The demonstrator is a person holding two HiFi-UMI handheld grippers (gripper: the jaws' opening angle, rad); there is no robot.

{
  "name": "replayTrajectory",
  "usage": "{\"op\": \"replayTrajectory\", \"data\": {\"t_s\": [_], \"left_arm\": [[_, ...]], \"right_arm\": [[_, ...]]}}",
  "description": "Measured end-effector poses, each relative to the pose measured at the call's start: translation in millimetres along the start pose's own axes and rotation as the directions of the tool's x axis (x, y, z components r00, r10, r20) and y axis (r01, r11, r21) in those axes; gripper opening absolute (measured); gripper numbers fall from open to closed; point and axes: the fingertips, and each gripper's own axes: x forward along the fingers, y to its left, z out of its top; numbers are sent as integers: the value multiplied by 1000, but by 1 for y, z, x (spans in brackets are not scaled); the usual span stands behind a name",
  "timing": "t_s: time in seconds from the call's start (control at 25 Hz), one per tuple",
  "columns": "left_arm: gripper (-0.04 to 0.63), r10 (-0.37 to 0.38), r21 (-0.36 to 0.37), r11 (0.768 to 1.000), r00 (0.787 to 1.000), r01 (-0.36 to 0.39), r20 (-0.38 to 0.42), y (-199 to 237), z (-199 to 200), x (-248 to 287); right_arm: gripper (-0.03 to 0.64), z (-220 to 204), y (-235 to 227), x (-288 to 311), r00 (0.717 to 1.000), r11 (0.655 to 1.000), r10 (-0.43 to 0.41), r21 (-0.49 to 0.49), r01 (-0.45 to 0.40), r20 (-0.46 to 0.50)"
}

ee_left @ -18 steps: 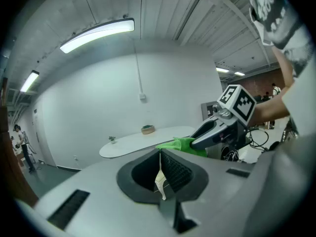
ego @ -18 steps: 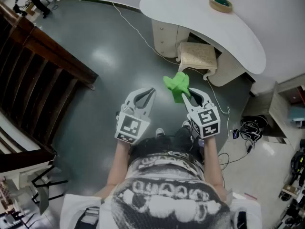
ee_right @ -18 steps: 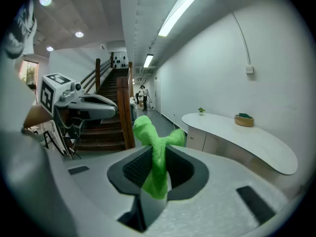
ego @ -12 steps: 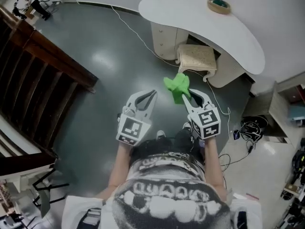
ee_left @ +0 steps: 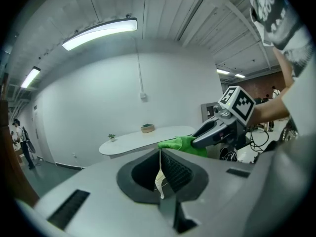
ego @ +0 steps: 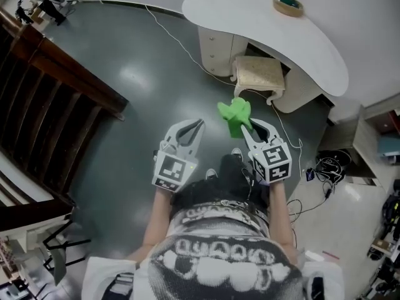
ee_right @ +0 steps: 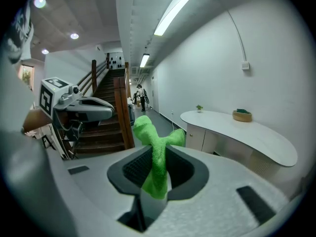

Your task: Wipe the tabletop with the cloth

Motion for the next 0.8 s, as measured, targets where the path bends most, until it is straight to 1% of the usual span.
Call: {"op": "replayTrajectory", "data": {"t_s": [0.16, 0.28, 0.48, 0.6, 0.8], "left_arm": [[8, 12, -12, 1000, 1000, -13, -9, 8, -5, 3], [8, 32, -19, 999, 999, -32, -21, 28, -11, 8], [8, 97, -34, 994, 993, -100, -63, 72, -26, 19], [8, 148, -31, 988, 985, -152, -86, 118, -35, 35], [8, 207, -16, 978, 972, -210, -115, 215, -36, 75]], "right_arm": [[81, -2, -6, 9, 1000, 1000, 7, 8, -7, -13], [81, 5, -9, 31, 1000, 1000, 24, 8, -23, -17], [81, 22, -16, 90, 995, 995, 103, 19, -103, -17], [81, 40, -27, 145, 988, 987, 155, 31, -155, -4], [81, 91, -45, 239, 976, 976, 217, -4, -217, 2]]}}
